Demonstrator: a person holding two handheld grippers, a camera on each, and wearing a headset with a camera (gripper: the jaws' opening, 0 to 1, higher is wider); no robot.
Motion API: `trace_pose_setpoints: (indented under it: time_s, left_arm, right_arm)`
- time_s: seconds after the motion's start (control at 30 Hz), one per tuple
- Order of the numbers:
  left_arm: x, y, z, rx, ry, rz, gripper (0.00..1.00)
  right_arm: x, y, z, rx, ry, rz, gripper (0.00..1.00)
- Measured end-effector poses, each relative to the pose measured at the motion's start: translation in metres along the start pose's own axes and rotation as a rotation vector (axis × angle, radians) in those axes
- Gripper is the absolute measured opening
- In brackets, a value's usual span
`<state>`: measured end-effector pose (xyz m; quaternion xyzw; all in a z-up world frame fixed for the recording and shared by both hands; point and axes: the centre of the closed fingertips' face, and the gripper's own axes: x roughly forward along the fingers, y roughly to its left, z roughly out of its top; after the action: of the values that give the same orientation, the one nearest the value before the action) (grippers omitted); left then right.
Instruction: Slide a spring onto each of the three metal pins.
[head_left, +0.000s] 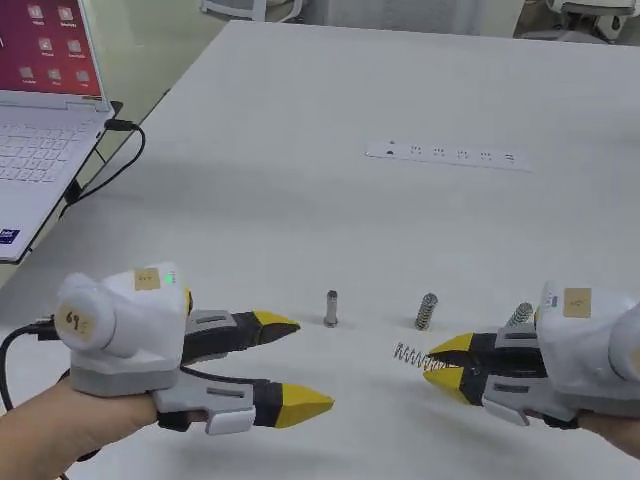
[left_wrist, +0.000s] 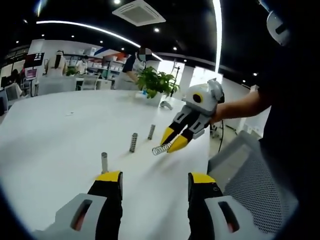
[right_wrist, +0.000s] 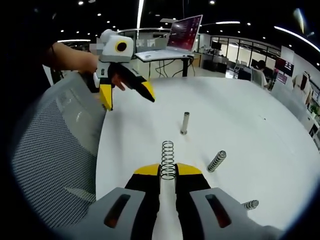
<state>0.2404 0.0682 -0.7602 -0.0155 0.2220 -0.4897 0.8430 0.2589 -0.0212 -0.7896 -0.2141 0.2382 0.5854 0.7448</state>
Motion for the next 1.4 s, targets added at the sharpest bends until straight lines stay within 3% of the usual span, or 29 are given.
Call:
trace_pose_setpoints:
  time_s: [0.17, 0.5, 0.6, 0.77, 0.97, 1.4]
  left_arm:
    - [0.011, -0.001, 0.0, 0.025, 0.017, -0.025, 0.39]
    - [0.035, -0.011, 0.001, 0.053, 0.036, -0.093, 0.29]
    - [0.042, -0.012, 0.005, 0.067, 0.03, -0.096, 0.29]
    - [0.052, -0.016, 0.009, 0.088, 0.025, -0.124, 0.19]
    - [0.058, -0.02, 0.01, 0.099, 0.022, -0.137, 0.15]
    - [0.061, -0.025, 0.015, 0.108, -0.001, -0.152, 0.06]
  right_arm:
    - [-0.002, 0.008, 0.003, -0.057, 0.022, 0.024, 0.08]
    - [-0.003, 0.008, 0.002, -0.101, 0.029, 0.048, 0.08]
    - [-0.003, 0.009, 0.002, -0.105, 0.03, 0.052, 0.08]
    - [-0.004, 0.01, 0.004, -0.119, 0.028, 0.058, 0.08]
    - [-0.003, 0.01, 0.015, -0.12, -0.006, 0.068, 0.08]
    - [-0.002, 0.017, 0.02, -0.158, -0.009, 0.11, 0.08]
